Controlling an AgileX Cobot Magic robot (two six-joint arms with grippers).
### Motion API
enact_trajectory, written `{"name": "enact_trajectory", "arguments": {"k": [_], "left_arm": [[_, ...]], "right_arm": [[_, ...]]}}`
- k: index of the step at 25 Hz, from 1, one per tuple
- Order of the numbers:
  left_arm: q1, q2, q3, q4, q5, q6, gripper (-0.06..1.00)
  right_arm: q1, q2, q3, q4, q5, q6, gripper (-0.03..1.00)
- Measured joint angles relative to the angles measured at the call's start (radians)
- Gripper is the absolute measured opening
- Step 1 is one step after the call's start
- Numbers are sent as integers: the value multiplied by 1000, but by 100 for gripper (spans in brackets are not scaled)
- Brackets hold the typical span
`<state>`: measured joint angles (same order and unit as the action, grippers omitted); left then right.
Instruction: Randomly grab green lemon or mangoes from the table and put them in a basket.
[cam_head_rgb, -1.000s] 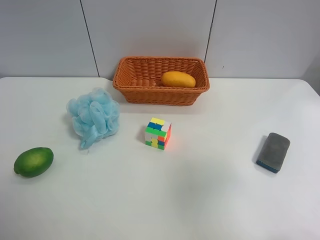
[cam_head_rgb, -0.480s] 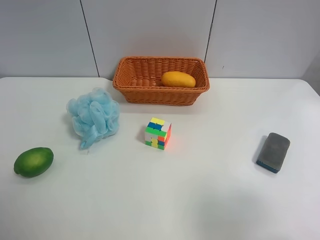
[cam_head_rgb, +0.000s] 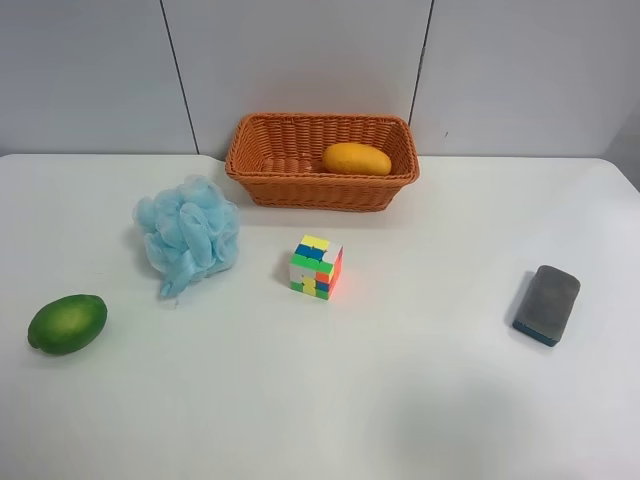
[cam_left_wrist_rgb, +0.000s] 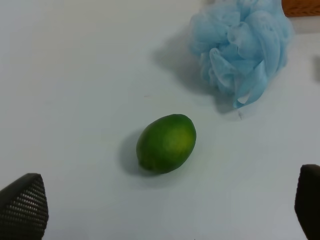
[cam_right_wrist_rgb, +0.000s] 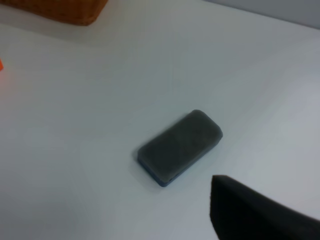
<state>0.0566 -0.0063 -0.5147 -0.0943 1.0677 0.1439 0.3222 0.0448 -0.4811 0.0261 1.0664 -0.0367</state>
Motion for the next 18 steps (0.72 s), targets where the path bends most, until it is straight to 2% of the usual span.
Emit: {"name": "enact_trajectory", "arguments": {"k": [4,13,18], "left_arm": [[0,0,0,0,0,0,99],[0,0,0,0,0,0,99],[0,0,0,0,0,0,99]], "right_arm": [[-30,0,0,0,0,0,99],[-309,-47,0,0,-3,0,99],[-330,-47,0,0,-3,0,99]]}}
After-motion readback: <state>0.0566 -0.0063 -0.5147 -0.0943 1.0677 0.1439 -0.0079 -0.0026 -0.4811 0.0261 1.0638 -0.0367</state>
